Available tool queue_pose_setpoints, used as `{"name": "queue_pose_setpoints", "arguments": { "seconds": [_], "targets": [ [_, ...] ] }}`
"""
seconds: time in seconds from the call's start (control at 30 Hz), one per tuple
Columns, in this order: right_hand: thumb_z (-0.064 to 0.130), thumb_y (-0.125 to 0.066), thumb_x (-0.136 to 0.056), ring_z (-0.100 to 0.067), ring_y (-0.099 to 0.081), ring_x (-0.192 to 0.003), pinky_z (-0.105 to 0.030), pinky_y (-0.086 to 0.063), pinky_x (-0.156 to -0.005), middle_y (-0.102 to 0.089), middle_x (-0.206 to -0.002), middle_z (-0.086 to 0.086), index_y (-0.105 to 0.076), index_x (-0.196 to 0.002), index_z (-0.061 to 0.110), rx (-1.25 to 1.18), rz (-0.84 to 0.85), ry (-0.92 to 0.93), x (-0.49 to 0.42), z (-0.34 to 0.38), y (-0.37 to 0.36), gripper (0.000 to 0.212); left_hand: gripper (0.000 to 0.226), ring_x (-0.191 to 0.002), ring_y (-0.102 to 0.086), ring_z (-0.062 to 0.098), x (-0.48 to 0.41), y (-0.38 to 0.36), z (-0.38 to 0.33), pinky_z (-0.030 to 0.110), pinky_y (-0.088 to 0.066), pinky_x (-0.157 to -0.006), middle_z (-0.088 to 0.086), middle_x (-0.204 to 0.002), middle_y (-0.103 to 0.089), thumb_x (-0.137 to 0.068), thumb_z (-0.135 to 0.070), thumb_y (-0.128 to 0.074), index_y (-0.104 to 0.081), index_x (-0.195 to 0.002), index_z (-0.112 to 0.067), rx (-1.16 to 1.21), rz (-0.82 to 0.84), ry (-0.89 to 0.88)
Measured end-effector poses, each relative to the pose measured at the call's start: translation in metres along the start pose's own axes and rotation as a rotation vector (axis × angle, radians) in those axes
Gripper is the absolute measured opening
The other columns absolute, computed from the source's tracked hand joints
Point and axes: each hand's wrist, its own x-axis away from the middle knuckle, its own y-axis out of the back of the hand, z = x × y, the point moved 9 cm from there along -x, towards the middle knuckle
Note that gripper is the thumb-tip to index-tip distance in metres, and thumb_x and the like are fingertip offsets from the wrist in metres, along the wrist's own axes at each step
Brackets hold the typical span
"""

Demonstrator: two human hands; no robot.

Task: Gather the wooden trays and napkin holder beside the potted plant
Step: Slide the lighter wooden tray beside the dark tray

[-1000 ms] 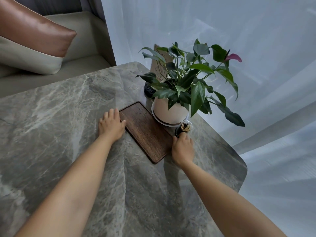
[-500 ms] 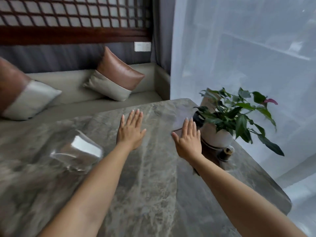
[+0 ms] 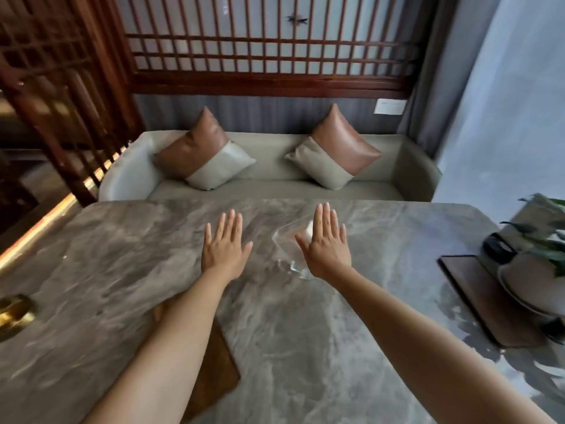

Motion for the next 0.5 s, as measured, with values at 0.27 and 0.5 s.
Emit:
{"name": "queue_pose_setpoints", "arguments": {
  "seconds": [0.27,0.5],
  "targets": [
    [0.049,-0.017,-0.095,-0.020,0.017,-0.145,-0.038,0.006,-0.119,0.019,-0.157,-0.005,0.018,-0.144,0.011,-0.044,0.211,0.064,0.033,0.095,-0.111,0.071,0.066,-0.150,0.008,0.017,0.052,-0.073,0.129,0.042,0.002,-0.122,0.002,-0.162,0.010,-0.099,-0.046,-0.020,0.007,-0.151,-0.015,0.005,0.169,0.166],
    [0.048,-0.026,-0.095,-0.026,-0.005,-0.146,-0.041,-0.012,-0.119,-0.002,-0.159,-0.010,0.011,-0.146,0.014,-0.076,0.357,-0.024,0.074,0.105,-0.188,0.072,0.070,-0.145,-0.021,0.027,0.080,-0.120,0.178,0.040,-0.022,-0.116,0.013,-0.157,-0.022,-0.097,-0.046,-0.029,-0.002,-0.152,-0.013,0.061,0.269,0.254]
  ]
}}
